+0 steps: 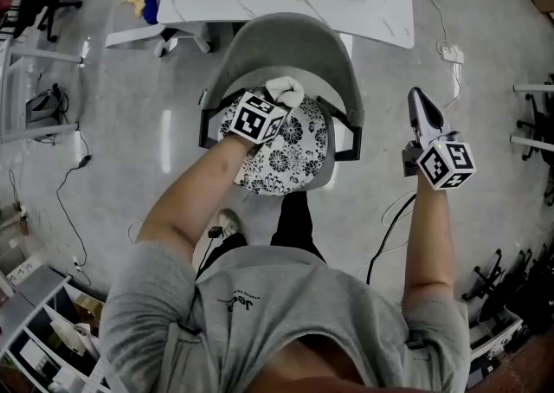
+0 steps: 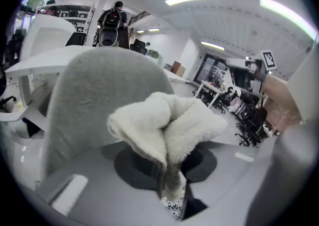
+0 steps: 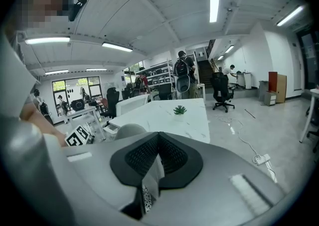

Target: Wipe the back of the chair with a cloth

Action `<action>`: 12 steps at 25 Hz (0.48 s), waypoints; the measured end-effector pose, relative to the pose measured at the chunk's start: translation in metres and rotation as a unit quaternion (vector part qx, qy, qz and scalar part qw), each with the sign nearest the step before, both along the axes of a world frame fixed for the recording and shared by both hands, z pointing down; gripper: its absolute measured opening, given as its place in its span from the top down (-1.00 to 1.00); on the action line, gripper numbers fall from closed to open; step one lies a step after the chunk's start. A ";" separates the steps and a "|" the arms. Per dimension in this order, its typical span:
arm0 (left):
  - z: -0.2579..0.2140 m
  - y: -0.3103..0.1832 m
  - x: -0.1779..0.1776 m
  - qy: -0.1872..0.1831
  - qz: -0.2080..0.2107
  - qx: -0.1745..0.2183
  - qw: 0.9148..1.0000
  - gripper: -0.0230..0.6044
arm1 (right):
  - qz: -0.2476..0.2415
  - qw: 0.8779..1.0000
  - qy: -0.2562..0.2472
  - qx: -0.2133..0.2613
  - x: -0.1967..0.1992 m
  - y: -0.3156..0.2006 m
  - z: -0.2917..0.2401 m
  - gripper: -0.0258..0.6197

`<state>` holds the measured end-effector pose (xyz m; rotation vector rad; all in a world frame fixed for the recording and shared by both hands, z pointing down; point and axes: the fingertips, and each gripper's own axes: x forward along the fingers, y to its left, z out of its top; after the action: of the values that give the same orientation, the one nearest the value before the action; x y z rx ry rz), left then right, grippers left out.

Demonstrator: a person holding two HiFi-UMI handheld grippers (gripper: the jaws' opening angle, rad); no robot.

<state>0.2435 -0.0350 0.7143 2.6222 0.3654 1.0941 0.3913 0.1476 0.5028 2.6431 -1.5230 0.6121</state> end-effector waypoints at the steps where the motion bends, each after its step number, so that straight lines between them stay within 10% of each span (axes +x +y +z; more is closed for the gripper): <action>1: -0.015 -0.013 -0.012 0.005 -0.013 -0.001 1.000 0.47 | -0.004 1.000 0.004 0.000 -0.006 -0.008 -0.008 0.91; 12: -0.184 -0.151 -0.170 0.077 -0.174 0.004 0.982 0.47 | -0.081 0.996 0.031 0.023 -0.096 -0.127 -0.106 0.91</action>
<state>0.0739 -0.1861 0.5306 2.6507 -0.0690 0.7815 0.2954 0.0206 0.3970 2.5109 -1.7306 0.4861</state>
